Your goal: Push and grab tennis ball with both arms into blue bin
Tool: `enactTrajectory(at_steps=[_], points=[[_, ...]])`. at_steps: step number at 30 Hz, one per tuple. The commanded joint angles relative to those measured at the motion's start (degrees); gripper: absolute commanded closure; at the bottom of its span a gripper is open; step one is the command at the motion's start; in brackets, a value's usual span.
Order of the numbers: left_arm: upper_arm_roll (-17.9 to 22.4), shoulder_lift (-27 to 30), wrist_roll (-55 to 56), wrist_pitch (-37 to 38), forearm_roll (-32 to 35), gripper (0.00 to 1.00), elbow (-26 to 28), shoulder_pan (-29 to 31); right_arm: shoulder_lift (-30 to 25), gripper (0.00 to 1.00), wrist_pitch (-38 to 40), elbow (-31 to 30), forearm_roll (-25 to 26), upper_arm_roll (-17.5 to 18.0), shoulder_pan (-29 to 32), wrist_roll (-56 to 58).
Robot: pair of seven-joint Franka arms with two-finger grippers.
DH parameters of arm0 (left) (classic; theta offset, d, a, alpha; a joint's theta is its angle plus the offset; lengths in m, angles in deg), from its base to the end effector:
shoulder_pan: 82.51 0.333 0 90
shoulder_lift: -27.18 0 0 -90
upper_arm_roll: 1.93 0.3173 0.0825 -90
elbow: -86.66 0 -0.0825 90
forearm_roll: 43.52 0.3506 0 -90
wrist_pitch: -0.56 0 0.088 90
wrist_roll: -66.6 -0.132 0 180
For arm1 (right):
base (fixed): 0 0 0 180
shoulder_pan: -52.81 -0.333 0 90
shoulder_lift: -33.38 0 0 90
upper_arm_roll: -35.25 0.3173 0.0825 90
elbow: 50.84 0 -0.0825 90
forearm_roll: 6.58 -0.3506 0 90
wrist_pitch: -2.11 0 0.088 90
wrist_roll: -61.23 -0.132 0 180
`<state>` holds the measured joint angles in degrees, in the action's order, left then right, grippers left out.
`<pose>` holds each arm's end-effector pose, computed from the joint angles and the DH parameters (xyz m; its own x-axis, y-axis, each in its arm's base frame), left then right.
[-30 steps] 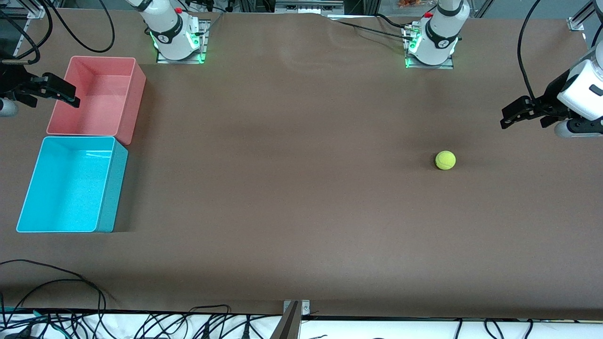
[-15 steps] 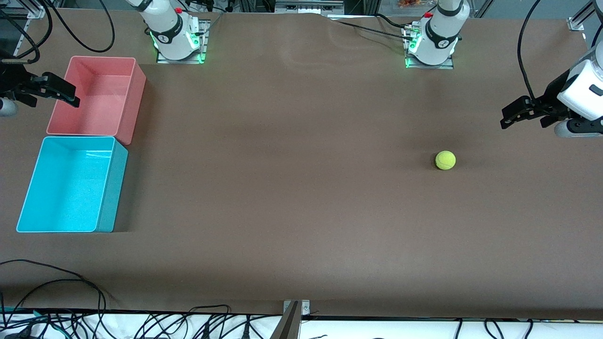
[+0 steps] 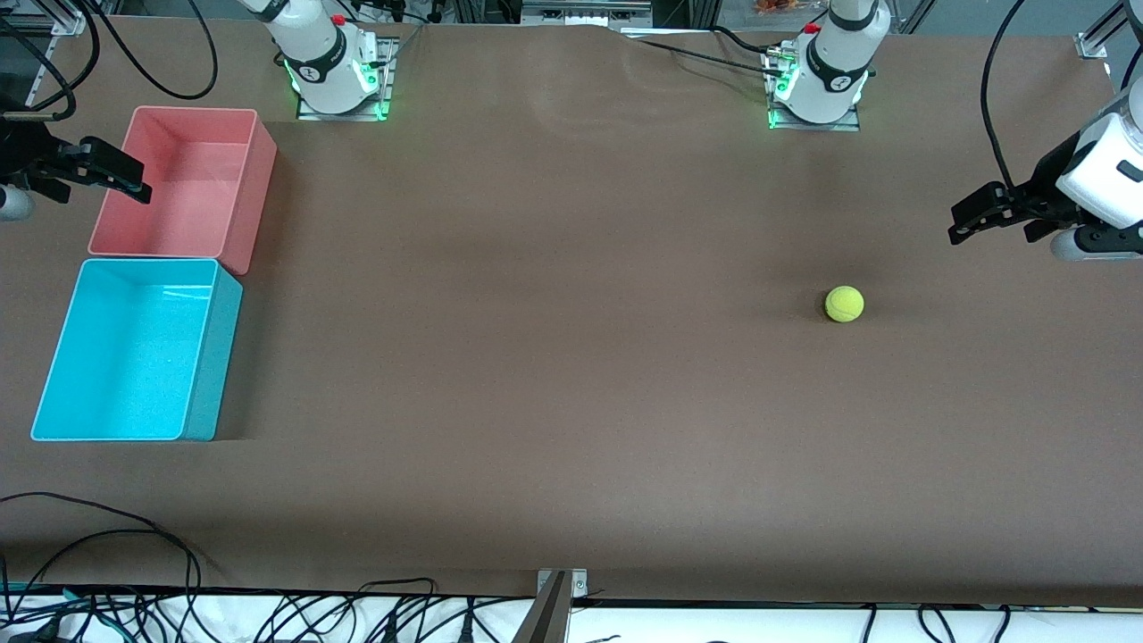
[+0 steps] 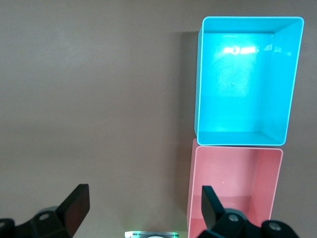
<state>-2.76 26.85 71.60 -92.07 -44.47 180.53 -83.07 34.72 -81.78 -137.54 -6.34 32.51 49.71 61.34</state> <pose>0.5242 -0.0148 0.5721 0.9976 0.0637 -0.0287 0.0641 -0.9978 0.0142 0.5157 0.0030 0.6047 0.9973 0.0077 -0.0723 0.0081 -1.0000 0.0052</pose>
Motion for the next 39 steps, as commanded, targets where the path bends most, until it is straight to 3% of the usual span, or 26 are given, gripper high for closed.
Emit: enactTrajectory(at_steps=[1, 20, 21, 25, 28, 39], points=[[0.0, 0.5, -1.0, -0.1, -0.6, 0.00, 0.5, 0.3, -0.1, 0.00, 1.1, 1.0, -0.9, 0.1, 0.1, 0.2], [0.0, -0.4, 1.2, -0.2, -0.6, 0.00, -0.7, 0.3, -0.1, 0.00, 1.1, 1.1, -1.0, 0.0, 0.1, 0.3], [0.0, -0.4, 2.4, -0.2, -0.6, 0.04, -0.7, 0.3, -0.1, 0.00, 1.1, 1.0, -1.0, 0.0, 0.1, 0.4], [0.0, -0.4, 5.8, -0.2, -0.6, 0.70, -0.8, 0.3, -0.1, 0.00, 1.1, 1.0, -0.9, 0.1, 0.1, 0.3], [0.1, -0.7, 7.3, 0.0, -0.6, 0.99, -0.5, 0.4, -0.1, 0.00, 1.0, 1.1, -0.9, 0.1, 0.1, 0.3], [0.3, -3.9, 24.3, 0.0, -0.6, 1.00, 0.2, 1.7, -0.1, 0.00, 0.9, 1.1, -0.9, 0.0, 0.1, 0.5]])
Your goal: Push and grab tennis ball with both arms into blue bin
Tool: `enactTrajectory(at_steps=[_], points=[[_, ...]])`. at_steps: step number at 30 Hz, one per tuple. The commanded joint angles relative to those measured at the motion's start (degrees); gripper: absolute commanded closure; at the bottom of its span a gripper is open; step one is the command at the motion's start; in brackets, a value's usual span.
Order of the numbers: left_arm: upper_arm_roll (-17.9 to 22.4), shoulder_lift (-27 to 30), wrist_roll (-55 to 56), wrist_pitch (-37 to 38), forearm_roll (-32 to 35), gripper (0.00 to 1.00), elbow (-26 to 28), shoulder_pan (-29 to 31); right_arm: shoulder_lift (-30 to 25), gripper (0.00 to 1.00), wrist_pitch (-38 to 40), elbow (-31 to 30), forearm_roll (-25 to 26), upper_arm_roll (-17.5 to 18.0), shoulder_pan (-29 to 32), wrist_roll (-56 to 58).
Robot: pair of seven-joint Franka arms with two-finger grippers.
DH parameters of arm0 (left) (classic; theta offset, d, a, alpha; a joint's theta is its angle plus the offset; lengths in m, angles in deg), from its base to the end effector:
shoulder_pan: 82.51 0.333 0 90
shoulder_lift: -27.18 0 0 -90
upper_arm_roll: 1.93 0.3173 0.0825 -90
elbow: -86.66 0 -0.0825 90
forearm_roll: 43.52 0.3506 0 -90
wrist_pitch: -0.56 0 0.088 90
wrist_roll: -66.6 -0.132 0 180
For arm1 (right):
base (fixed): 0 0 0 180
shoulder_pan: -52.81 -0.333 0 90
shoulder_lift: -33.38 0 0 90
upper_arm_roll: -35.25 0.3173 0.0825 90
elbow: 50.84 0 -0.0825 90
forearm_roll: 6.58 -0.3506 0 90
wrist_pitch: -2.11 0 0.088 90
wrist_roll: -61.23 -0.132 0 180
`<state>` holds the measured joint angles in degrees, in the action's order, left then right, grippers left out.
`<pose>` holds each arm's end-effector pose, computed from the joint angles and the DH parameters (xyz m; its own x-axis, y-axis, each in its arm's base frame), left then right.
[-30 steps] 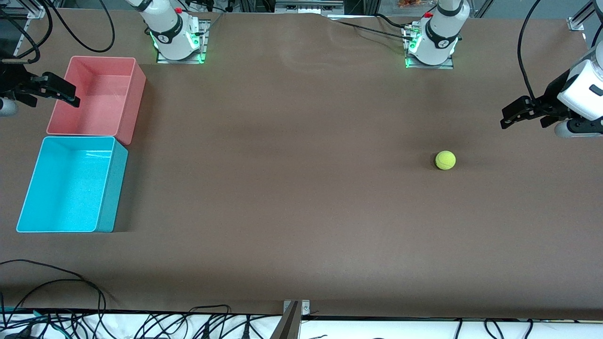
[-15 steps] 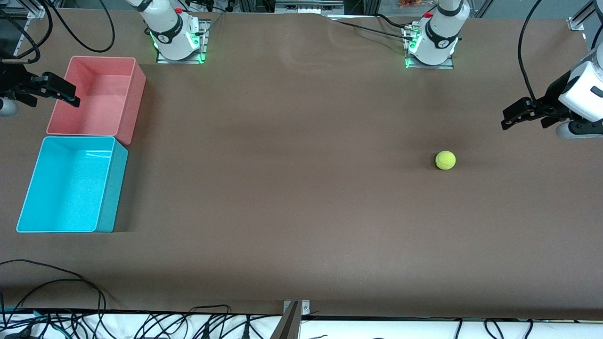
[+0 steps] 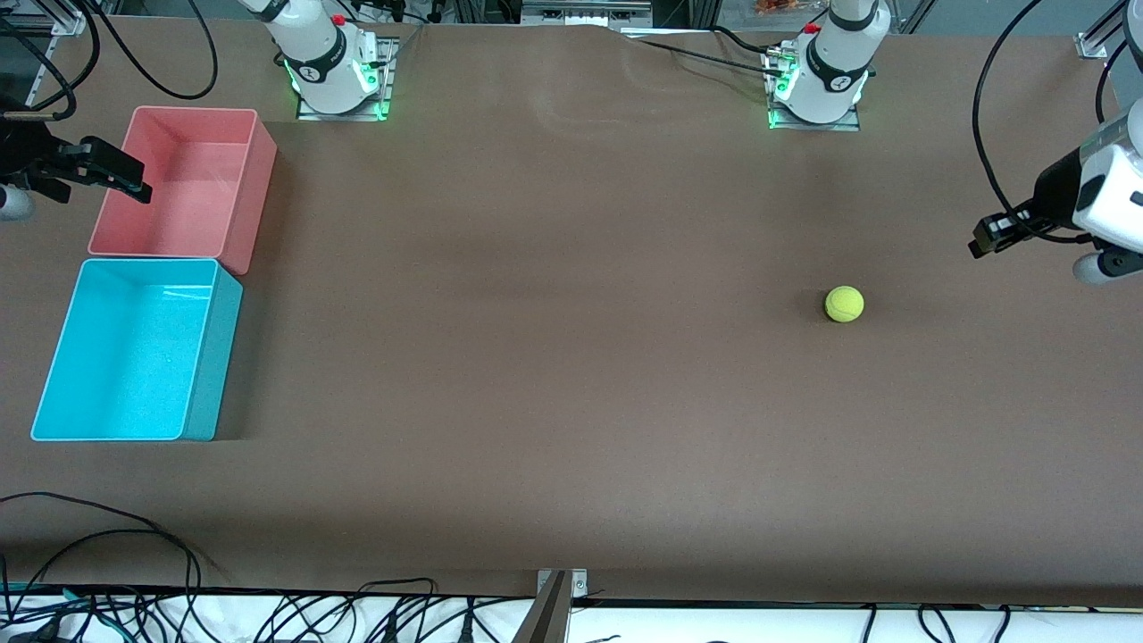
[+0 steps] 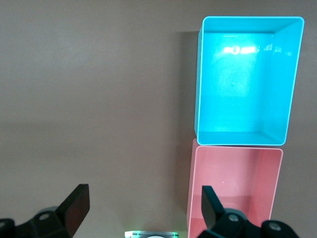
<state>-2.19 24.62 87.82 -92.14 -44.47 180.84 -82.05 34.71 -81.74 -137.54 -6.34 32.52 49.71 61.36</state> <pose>0.5329 -0.0002 0.5492 0.9279 0.3659 -0.0717 0.3661 -0.9305 -0.0100 0.5155 0.0030 0.6048 0.9973 0.0082 -0.0729 0.0086 -0.9999 0.0051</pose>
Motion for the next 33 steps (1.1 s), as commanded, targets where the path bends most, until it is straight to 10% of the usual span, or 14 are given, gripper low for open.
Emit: enactTrajectory(at_steps=[1, 16, 33], points=[[-0.3, -1.8, 10.2, 0.1, -0.6, 1.00, -0.1, 0.8, -0.1, 0.00, 0.5, 1.1, -0.8, 0.0, 0.1, 0.5], [-0.2, -9.2, 41.2, -3.0, 0.6, 1.00, 2.5, 2.3, 0.0, 0.00, 0.4, 1.1, -0.9, -0.1, 0.1, 0.6], [-0.2, -9.4, 62.4, -33.5, 4.4, 1.00, 29.0, 5.3, -0.1, 0.00, 0.6, 1.1, -0.9, -0.1, 0.1, 0.6]])
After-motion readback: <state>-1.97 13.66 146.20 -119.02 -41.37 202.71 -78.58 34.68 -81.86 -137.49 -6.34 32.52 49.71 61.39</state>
